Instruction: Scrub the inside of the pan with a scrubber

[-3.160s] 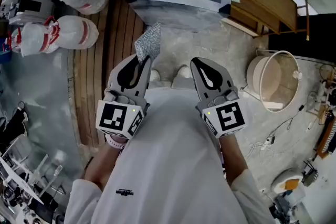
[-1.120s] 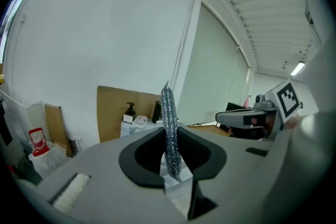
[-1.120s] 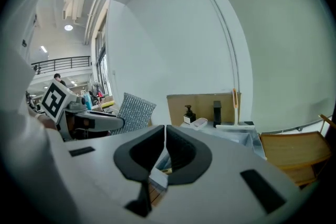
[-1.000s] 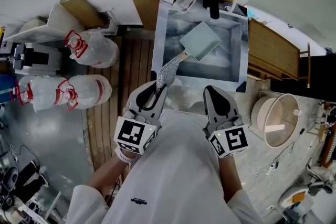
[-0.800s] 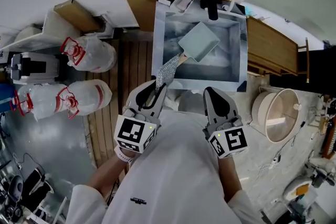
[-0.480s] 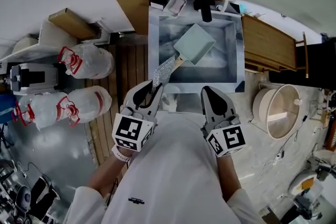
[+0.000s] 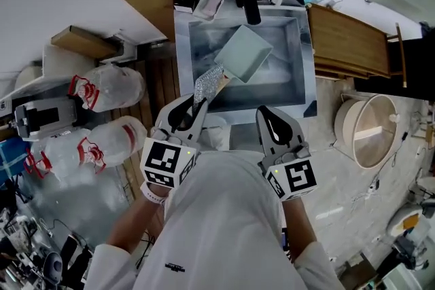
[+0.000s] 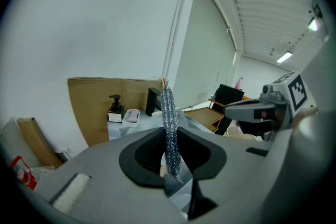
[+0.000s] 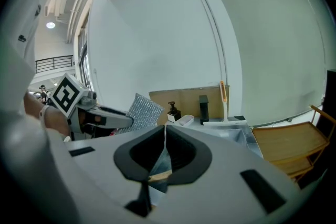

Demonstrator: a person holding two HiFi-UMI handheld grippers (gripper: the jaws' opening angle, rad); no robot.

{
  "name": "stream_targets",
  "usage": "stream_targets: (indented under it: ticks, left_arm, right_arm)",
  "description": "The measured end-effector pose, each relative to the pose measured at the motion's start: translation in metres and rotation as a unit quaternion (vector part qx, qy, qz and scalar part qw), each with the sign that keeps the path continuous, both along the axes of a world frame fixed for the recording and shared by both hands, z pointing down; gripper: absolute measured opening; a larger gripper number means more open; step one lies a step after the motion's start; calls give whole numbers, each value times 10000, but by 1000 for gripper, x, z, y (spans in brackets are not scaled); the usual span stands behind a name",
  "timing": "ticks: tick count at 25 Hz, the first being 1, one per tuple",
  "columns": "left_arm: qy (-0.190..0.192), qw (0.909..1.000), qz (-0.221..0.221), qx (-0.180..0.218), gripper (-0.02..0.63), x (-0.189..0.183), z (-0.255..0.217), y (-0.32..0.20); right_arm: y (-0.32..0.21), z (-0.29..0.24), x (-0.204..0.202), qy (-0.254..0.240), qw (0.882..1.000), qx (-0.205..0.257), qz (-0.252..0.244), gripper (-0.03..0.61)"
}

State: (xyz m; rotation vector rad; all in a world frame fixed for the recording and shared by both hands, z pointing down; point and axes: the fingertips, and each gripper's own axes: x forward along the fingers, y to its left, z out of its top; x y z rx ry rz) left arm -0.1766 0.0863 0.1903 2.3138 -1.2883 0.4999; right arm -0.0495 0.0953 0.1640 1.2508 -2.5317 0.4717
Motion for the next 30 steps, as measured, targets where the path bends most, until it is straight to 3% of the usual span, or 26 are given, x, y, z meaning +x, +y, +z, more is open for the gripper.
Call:
stream_targets:
  ticks: [15, 23, 30]
  left_arm:
    - [-356, 9915, 548, -1123, 74, 82, 117, -93]
    - [-737, 9857, 496, -1430, 74, 97, 186, -129]
    - [-1807, 9682, 526, -1648, 74, 83, 243, -142]
  right_arm:
    - [-86, 69, 40, -165, 9992, -355, -58, 9]
    - [-106, 122, 52, -241, 9973, -667, -200, 9]
    - [-121, 156, 55, -342, 9956, -830, -283, 9]
